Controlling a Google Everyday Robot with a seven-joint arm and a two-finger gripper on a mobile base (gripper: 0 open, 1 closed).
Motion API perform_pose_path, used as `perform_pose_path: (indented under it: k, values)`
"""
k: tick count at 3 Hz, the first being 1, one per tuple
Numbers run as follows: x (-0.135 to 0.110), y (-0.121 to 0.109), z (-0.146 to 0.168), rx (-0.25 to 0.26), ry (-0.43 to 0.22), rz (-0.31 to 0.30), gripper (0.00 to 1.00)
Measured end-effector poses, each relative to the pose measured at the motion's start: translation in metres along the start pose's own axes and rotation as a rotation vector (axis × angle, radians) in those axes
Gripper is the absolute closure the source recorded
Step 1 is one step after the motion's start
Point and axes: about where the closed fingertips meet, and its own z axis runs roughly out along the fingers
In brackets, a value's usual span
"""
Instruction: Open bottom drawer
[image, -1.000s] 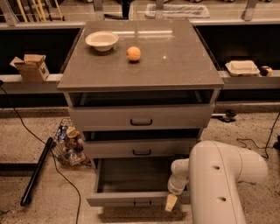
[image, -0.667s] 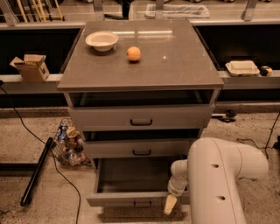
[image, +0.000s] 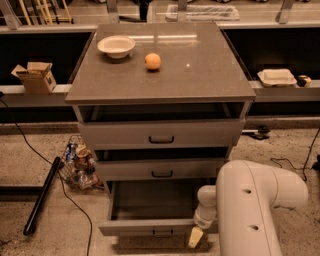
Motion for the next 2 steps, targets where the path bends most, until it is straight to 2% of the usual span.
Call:
perform_pose_path:
  k: [1,2]
  values:
    - [0.0058,0.0032,0.0019,-0.019,0.006,0.019,0.39]
    - [0.0059,0.0033,0.002,-0.02,0.006,0.02,0.38]
